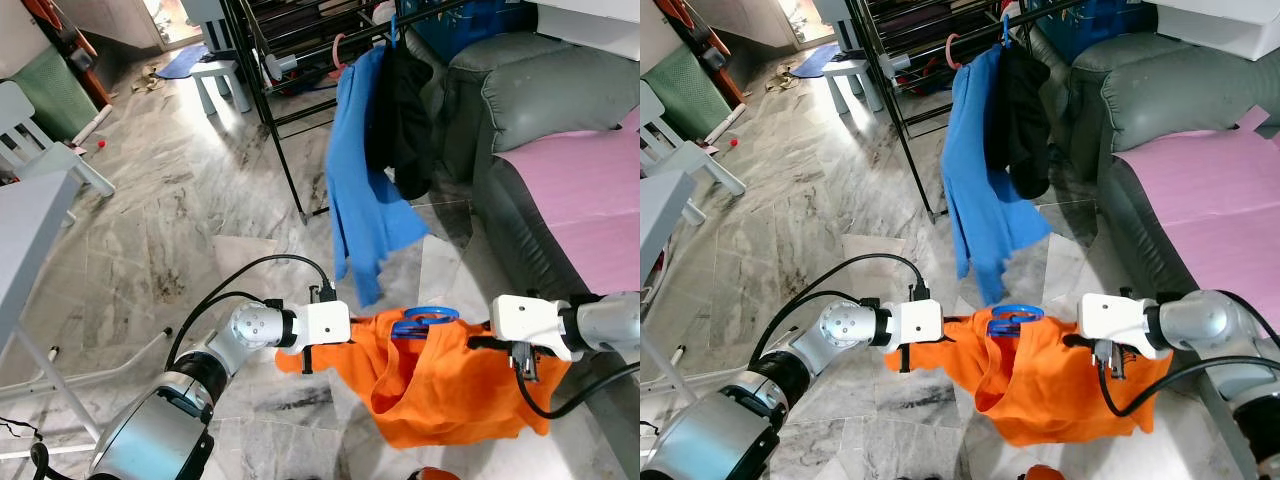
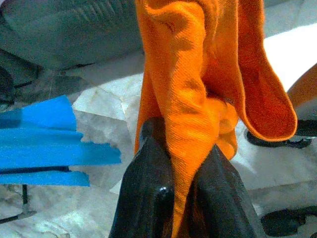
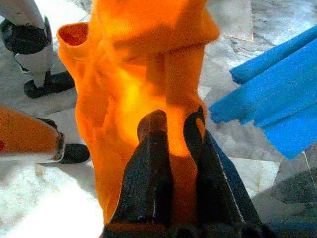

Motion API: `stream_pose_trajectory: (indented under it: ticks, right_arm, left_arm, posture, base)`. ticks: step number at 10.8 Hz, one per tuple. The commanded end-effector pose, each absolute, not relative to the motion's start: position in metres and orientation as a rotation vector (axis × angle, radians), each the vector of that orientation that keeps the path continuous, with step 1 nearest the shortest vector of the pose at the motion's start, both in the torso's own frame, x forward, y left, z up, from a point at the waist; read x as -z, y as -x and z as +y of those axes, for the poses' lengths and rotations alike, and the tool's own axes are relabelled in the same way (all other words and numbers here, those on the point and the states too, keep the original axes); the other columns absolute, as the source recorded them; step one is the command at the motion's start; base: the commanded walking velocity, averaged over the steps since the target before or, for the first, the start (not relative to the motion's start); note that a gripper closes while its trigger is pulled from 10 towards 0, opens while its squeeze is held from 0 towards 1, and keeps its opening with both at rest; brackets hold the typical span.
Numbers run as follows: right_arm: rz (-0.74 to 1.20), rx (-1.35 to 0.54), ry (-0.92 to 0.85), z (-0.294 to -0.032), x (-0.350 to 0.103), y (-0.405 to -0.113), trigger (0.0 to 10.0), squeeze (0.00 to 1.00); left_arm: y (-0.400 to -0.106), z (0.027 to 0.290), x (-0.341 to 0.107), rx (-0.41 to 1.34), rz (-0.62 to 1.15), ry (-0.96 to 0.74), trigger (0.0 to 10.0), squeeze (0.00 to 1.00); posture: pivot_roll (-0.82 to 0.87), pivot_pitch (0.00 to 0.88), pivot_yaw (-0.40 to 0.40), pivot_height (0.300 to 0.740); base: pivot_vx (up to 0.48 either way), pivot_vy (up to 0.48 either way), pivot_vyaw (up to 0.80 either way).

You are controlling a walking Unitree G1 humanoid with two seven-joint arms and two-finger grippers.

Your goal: Hang hanger

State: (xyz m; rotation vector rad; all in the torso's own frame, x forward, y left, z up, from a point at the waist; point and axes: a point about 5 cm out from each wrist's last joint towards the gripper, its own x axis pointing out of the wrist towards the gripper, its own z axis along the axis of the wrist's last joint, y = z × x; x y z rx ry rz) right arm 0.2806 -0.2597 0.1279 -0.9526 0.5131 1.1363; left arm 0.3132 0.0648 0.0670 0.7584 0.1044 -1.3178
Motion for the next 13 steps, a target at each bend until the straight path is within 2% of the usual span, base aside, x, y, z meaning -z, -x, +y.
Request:
stream_pose_trajectory:
  ticks: [1,3,4,5,6,9,11,13]
  right_arm:
    - [0.533,-1.163,0.967,-0.260,-0.125,-0.278,0.0,0.00]
    - [0.531,-1.167,0.954,-0.258,-0.123,-0.277,0.0,0.00]
    - [0.535,-1.168,0.946,-0.257,-0.120,-0.276,0.0,0.00]
    - [0.554,-1.164,0.955,-0.257,-0.113,-0.274,0.0,0.00]
    - [0.565,-1.168,0.941,-0.254,-0.102,-0.269,0.0,0.00]
    - [0.575,-1.156,0.923,-0.235,-0.067,-0.255,0.0,0.00]
    - [0.572,-1.033,0.912,-0.229,-0.049,-0.261,0.0,0.00]
    - [0.605,-0.834,0.806,-0.226,-0.027,-0.261,0.0,0.00]
  left_arm:
    - [-0.313,0.076,-0.063,1.294,0.124,-0.768,10.0,0.00]
    - [-0.312,0.082,-0.059,1.287,0.162,-0.770,10.0,0.00]
    - [-0.314,0.086,-0.058,1.252,0.201,-0.748,10.0,1.00]
    - [-0.314,0.089,-0.055,1.243,0.255,-0.693,10.0,1.00]
    - [-0.311,0.089,-0.054,1.253,0.230,-0.681,10.0,1.00]
    - [-0.303,0.093,-0.048,1.294,0.215,-0.721,10.0,1.00]
    - [-0.310,0.097,-0.052,1.194,0.214,-0.601,10.0,1.00]
    - [-0.300,0.096,-0.046,1.245,0.234,-0.475,10.0,1.00]
  posture:
    - [-0.23,0.129,0.194,0.740]
    - [-0.23,0.127,0.200,0.740]
    - [-0.22,0.129,0.205,0.740]
    - [-0.22,0.130,0.207,0.740]
    - [-0.22,0.131,0.206,0.740]
    - [-0.21,0.152,0.214,0.740]
    - [-0.22,0.158,0.235,0.740]
    - [-0.21,0.154,0.236,0.740]
  base:
    - [0.000,0.000,0.00]
    - [0.000,0.000,0.00]
    - [0.000,0.000,0.00]
    - [0.000,0.000,0.00]
    - [0.000,0.000,0.00]
    - [0.000,0.000,0.00]
    - [0.000,0.000,0.00]
    - [0.000,0.000,0.00]
